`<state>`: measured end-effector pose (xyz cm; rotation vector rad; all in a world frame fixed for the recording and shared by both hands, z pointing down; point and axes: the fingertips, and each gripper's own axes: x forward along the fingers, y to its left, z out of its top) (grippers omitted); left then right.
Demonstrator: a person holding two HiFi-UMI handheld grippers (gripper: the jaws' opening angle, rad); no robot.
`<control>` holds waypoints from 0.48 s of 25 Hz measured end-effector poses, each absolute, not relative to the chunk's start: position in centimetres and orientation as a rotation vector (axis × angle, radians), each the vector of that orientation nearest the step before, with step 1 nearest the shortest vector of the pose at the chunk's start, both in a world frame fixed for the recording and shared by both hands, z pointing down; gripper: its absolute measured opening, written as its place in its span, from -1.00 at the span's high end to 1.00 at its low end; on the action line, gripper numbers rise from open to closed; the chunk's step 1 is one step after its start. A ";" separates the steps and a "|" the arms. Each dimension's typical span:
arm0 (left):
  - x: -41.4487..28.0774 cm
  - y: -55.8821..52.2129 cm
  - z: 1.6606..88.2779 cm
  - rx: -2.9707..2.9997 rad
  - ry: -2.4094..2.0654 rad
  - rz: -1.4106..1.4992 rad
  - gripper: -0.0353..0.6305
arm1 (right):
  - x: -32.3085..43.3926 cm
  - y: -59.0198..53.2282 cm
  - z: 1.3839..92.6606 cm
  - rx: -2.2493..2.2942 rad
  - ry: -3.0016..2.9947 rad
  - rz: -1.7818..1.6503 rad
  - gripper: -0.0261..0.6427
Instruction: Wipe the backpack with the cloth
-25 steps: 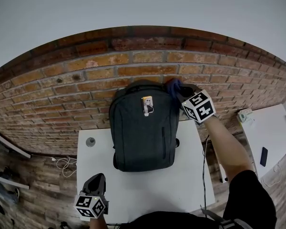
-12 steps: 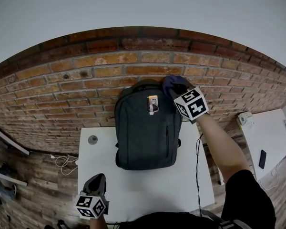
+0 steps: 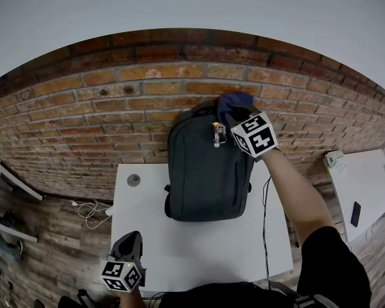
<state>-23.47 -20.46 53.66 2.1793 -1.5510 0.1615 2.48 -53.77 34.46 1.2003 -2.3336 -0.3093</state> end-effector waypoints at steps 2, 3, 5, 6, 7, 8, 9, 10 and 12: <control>-24.3 -20.0 53.7 2.170 -1.565 0.159 0.91 | 1.2 -53.7 34.4 1.190 -2.346 -0.305 0.86; -24.6 -19.8 53.6 2.166 -1.573 0.158 0.91 | 0.5 -53.7 34.4 1.180 -2.352 -0.306 0.86; -25.2 -19.4 53.6 2.159 -1.586 0.153 0.91 | -0.9 -53.6 34.4 1.155 -2.354 -0.320 0.86; -25.6 -19.2 53.6 2.155 -1.592 0.152 0.91 | -1.7 -53.6 34.5 1.143 -2.353 -0.329 0.86; -25.9 -19.1 53.6 2.150 -1.597 0.152 0.91 | -2.4 -53.6 34.6 1.132 -2.352 -0.335 0.86; -26.3 -18.9 53.7 2.144 -1.602 0.152 0.91 | -3.1 -53.6 34.7 1.123 -2.351 -0.338 0.86; -26.7 -18.8 53.7 2.138 -1.609 0.151 0.91 | -3.8 -53.6 34.8 1.117 -2.350 -0.340 0.86; -27.2 -18.8 53.7 2.132 -1.616 0.149 0.91 | -4.4 -53.6 34.9 1.112 -2.348 -0.340 0.86; -27.9 -18.7 53.7 2.123 -1.627 0.145 0.91 | -5.4 -53.6 35.1 1.103 -2.347 -0.335 0.86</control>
